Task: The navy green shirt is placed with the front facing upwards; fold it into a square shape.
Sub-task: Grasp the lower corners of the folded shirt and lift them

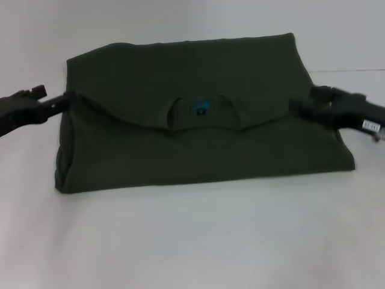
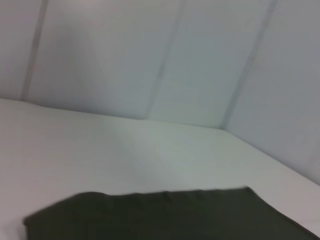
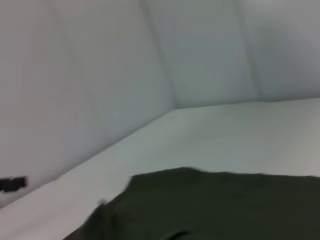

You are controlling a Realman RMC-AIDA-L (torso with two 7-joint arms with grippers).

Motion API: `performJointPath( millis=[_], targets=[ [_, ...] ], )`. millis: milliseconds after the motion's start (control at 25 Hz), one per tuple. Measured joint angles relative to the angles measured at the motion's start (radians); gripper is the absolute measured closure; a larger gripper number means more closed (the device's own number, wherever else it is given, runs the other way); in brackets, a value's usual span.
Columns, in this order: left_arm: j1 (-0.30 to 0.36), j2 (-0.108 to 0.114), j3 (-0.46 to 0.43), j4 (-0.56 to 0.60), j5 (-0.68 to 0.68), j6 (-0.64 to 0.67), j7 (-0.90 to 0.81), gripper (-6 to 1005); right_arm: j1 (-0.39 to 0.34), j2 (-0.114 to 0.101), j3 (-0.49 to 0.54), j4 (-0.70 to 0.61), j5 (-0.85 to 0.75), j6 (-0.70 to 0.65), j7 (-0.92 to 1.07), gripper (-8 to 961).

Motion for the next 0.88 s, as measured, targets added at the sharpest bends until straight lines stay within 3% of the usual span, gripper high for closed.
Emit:
performJointPath(
  millis=[40,160,360,560,880],
  targets=[
    [0.018,0.006,0.001,0.055,0.045,0.066,-0.058,115,-0.024,-0.010,-0.056,-0.018,-0.001,-0.089,-0.020,129],
    [0.024,0.009,0.001,0.087,0.091,0.090,-0.110,115,-0.059,-0.013,-0.124,-0.064,-0.001,-0.199,-0.050,129],
    [0.005,0.018,0.021,0.132,0.252,0.119,-0.223,115,-0.161,0.007,-0.249,-0.227,-0.007,-0.376,-0.086,129],
    [-0.035,0.026,0.096,0.158,0.418,0.134,-0.368,115,-0.195,0.006,-0.252,-0.260,-0.009,-0.435,-0.064,128],
    [-0.052,0.020,0.182,0.140,0.514,0.086,-0.432,114,-0.197,0.009,-0.255,-0.250,-0.010,-0.432,-0.058,132]
  ],
)
